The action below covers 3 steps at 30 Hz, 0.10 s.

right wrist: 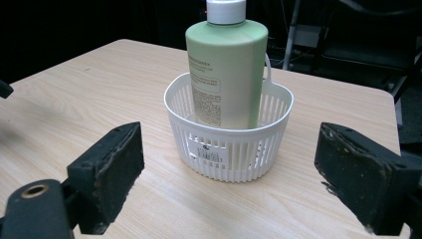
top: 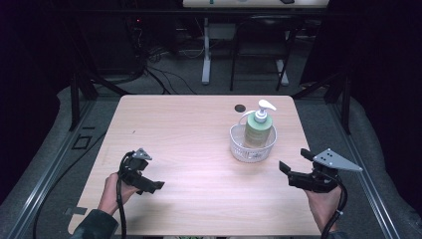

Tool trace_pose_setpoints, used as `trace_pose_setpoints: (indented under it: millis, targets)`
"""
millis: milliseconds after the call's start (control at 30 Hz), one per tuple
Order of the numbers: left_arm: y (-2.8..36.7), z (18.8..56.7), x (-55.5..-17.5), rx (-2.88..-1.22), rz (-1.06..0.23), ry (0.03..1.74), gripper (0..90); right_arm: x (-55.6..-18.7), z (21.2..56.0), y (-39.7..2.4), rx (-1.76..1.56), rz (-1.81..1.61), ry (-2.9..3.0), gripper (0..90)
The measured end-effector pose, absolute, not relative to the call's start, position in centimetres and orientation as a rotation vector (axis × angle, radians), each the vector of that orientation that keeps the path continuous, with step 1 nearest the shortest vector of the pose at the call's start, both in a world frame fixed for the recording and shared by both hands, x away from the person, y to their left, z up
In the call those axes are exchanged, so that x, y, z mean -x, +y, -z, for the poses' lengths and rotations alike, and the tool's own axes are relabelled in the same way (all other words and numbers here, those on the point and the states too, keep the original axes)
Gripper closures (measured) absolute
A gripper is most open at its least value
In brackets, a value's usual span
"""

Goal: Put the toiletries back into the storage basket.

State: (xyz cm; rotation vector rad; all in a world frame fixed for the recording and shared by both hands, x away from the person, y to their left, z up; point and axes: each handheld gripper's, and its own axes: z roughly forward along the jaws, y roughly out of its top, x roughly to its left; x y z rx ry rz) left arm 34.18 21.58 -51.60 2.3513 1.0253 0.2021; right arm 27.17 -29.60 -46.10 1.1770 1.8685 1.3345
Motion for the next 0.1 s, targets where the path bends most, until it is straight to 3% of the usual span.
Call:
trace_pose_setpoints:
  millis: [100]
  targets:
    - [21.65, 51.68, -34.20, -2.349, -0.202, 1.028, 0.0, -27.35, 46.36, -29.69, -1.187, -1.321, 1.877, 11.4]
